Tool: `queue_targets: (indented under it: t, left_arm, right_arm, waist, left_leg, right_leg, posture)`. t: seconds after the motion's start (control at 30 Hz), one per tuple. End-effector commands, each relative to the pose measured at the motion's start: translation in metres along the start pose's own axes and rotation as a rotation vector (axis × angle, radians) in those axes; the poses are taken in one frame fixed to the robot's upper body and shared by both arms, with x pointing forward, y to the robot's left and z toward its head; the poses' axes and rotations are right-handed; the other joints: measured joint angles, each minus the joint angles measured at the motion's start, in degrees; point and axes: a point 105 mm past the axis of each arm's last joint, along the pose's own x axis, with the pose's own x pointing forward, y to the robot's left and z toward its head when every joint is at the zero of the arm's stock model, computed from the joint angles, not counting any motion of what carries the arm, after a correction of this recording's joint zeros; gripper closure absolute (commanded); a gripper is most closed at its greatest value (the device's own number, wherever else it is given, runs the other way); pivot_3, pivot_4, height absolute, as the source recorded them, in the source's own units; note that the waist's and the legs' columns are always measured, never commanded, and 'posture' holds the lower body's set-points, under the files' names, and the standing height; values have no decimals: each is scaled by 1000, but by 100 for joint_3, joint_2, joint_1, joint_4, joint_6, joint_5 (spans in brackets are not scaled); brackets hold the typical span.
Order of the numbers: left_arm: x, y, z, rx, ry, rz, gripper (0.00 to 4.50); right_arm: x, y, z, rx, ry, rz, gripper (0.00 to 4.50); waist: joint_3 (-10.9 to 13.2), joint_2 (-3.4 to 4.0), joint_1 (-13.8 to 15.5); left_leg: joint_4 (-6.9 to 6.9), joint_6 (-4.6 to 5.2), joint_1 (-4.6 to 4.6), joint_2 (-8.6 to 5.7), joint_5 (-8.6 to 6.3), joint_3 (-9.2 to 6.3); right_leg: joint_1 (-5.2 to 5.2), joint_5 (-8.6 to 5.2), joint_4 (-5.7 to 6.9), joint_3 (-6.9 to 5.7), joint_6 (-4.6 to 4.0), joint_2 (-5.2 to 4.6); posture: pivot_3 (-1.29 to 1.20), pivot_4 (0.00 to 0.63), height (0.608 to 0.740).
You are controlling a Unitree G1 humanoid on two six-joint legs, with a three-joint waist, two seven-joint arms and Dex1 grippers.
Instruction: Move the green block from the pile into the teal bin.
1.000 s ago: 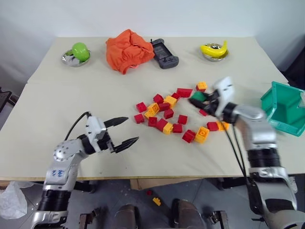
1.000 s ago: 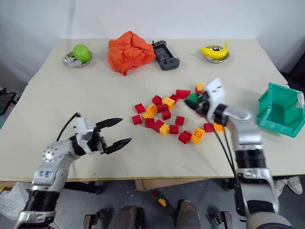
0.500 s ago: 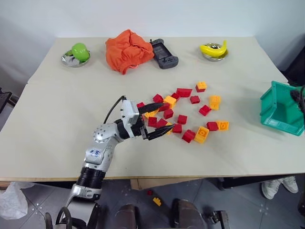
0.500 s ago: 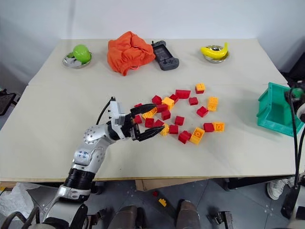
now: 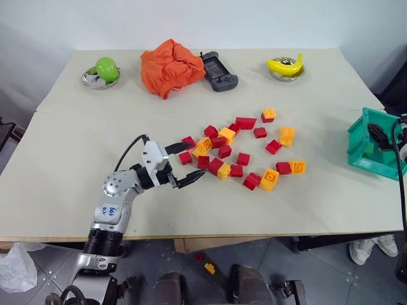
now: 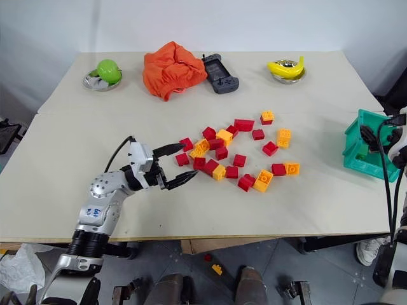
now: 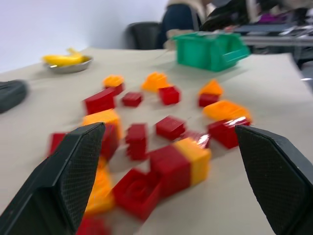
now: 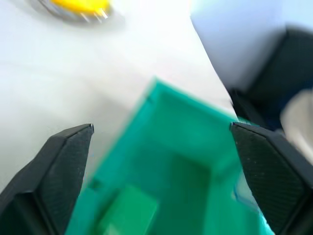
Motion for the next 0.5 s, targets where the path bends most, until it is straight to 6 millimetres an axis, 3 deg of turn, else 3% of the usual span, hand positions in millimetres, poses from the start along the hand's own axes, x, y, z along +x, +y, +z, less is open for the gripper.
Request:
queue_targets:
  t: [0.03, 0.13, 0.17, 0.23, 0.27, 0.33, 0.5]
  left_arm:
    - [-11, 6, 6, 56, 12, 31, 0]
    - [-24, 12, 4, 64, 43, 66, 0]
    - [-27, 13, 4, 66, 49, 76, 0]
    - [-35, 16, 4, 67, 62, 100, 0]
    - [-41, 17, 2, 71, 79, 116, 0]
    - [-49, 19, -1, 77, 105, 137, 0]
    - [-69, 22, -8, 101, 160, 197, 0]
  right_arm:
    - [-4, 13, 14, -45, -43, 102, 7]
    - [-6, 28, 24, -60, -111, 174, 7]
    - [-8, 41, 30, -38, -158, 241, 7]
    - [-22, 87, 32, 0, -217, 497, 7]
    - [-32, 114, 24, 20, -209, 623, 7]
    - [-49, 144, 7, 29, -165, 763, 7]
    - [-81, 181, -23, -16, -118, 909, 7]
  waist:
    - [0, 0, 11]
    - [0, 0, 8]
    - [0, 0, 4]
    - [0, 0, 5]
    - [0, 0, 9]
    - [1, -1, 37]
    - [1, -1, 144]
  left_leg:
    - [0, 0, 0, 0, 0, -1]
    - [1, 0, 0, 0, 0, 0]
    - [0, 0, 1, 0, 0, -1]
    - [2, 0, 1, 0, 0, -2]
    - [1, 0, 1, 1, 0, -4]
    - [-4, -1, 2, 6, 0, -14]
    - [15, 5, -2, 1, -3, -9]
  right_leg:
    - [0, 0, 1, 0, 0, 0]
    - [0, 0, 1, 0, 0, 0]
    - [0, 0, 2, 0, 0, 0]
    - [0, 0, 4, 0, 0, 0]
    - [0, 0, 3, -1, 0, 0]
    - [4, 0, 2, -8, -1, 6]
    - [6, 3, 0, -5, 4, 2]
  posture:
    - [0, 150, 740]
    - [0, 150, 740]
    - [0, 150, 740]
    - [0, 150, 740]
    - [0, 150, 740]
    - [0, 150, 740]
    - [0, 150, 740]
